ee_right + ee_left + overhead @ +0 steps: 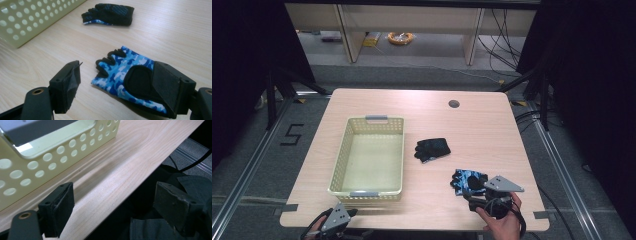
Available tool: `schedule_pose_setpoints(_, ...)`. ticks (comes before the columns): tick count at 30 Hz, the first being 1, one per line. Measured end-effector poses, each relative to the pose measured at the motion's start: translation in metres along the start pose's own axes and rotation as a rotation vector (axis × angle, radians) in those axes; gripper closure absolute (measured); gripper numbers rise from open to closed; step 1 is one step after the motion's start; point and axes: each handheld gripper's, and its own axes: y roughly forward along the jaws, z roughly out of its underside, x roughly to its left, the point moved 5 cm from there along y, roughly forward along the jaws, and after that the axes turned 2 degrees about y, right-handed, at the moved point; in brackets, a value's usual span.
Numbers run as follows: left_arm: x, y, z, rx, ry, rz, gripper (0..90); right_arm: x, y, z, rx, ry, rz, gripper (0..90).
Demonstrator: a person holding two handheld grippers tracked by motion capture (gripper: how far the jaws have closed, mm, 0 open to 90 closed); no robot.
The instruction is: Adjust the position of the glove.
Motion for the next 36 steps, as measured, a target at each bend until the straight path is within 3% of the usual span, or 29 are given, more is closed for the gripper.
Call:
schedule_pose_setpoints(1,0.0,0.0,0.0,0.0,0.0,0.0,16.4,-0.002,0.001,-0.001,-0.017,-0.026,-0.004,25.3)
schedule_pose_setpoints(5,-0.001,0.0,0.0,-0.011,-0.014,0.009,16.4,-0.002,0.002,-0.002,-0.012,-0.049,-0.004,26.6)
schedule_pose_setpoints(6,-0.002,0.0,0.0,-0.01,-0.032,0.01,16.4,0.0,0.002,-0.002,-0.016,-0.028,-0.003,26.8)
schedule_pose_setpoints(9,-0.001,0.0,0.001,0.003,-0.027,0.002,16.4,-0.002,0.003,-0.004,-0.022,-0.062,-0.018,29.5)
schedule_pose_setpoints(11,-0.001,0.0,0.001,0.003,-0.027,0.003,16.4,-0.001,0.002,-0.005,-0.019,-0.058,-0.015,30.3)
schedule_pose_setpoints(12,-0.003,0.002,0.0,-0.016,-0.046,0.007,16.4,-0.001,0.001,-0.006,-0.022,-0.058,-0.022,32.6)
schedule_pose_setpoints(13,-0.001,0.0,0.001,0.004,-0.004,0.007,16.4,-0.001,0.002,-0.007,-0.031,-0.074,-0.026,33.7)
schedule_pose_setpoints(16,-0.002,0.001,0.001,0.002,-0.029,0.011,16.4,0.004,0.001,-0.009,-0.017,-0.065,-0.026,35.8)
schedule_pose_setpoints(17,-0.002,0.001,0.001,-0.001,-0.029,0.007,16.4,0.004,0.002,-0.012,-0.025,-0.089,-0.04,38.4)
schedule_pose_setpoints(18,-0.002,0.0,0.001,0.002,-0.028,0.009,16.4,0.007,0.001,-0.013,-0.015,-0.063,-0.031,41.2)
schedule_pose_setpoints(20,-0.002,0.0,0.001,0.002,-0.028,0.008,16.4,0.007,0.003,-0.02,-0.02,-0.126,-0.038,43.0)
schedule_pose_setpoints(21,-0.002,0.001,0.0,-0.007,-0.039,0.003,16.3,0.009,0.004,-0.022,-0.014,-0.124,-0.047,43.8)
schedule_pose_setpoints(24,0.0,0.0,0.0,-0.008,-0.019,0.0,16.4,0.016,0.007,-0.031,-0.001,-0.157,-0.066,46.8)
schedule_pose_setpoints(25,0.002,-0.001,0.0,0.013,0.007,-0.009,16.4,0.021,0.011,-0.039,0.0,-0.196,-0.079,49.5)
schedule_pose_setpoints(28,0.002,0.001,0.0,-0.005,-0.006,-0.032,16.4,0.025,0.017,-0.045,0.019,-0.228,-0.086,49.7)
schedule_pose_setpoints(29,-0.001,0.0,0.0,-0.009,-0.045,0.003,16.4,0.027,0.024,-0.052,0.027,-0.257,-0.095,50.7)
schedule_pose_setpoints(31,-0.001,-0.001,0.0,0.001,-0.044,0.01,16.4,0.028,0.033,-0.061,0.047,-0.282,-0.104,50.8)
schedule_pose_setpoints(32,-0.001,-0.001,0.0,0.001,-0.044,0.01,16.4,0.028,0.033,-0.061,0.047,-0.282,-0.104,50.8)
schedule_pose_setpoints(33,0.003,-0.002,0.001,0.024,-0.012,-0.002,16.4,0.029,0.037,-0.064,0.059,-0.279,-0.107,50.8)
schedule_pose_setpoints(36,0.002,-0.002,0.001,0.027,-0.003,0.003,16.4,0.027,0.051,-0.076,0.076,-0.275,-0.125,53.0)
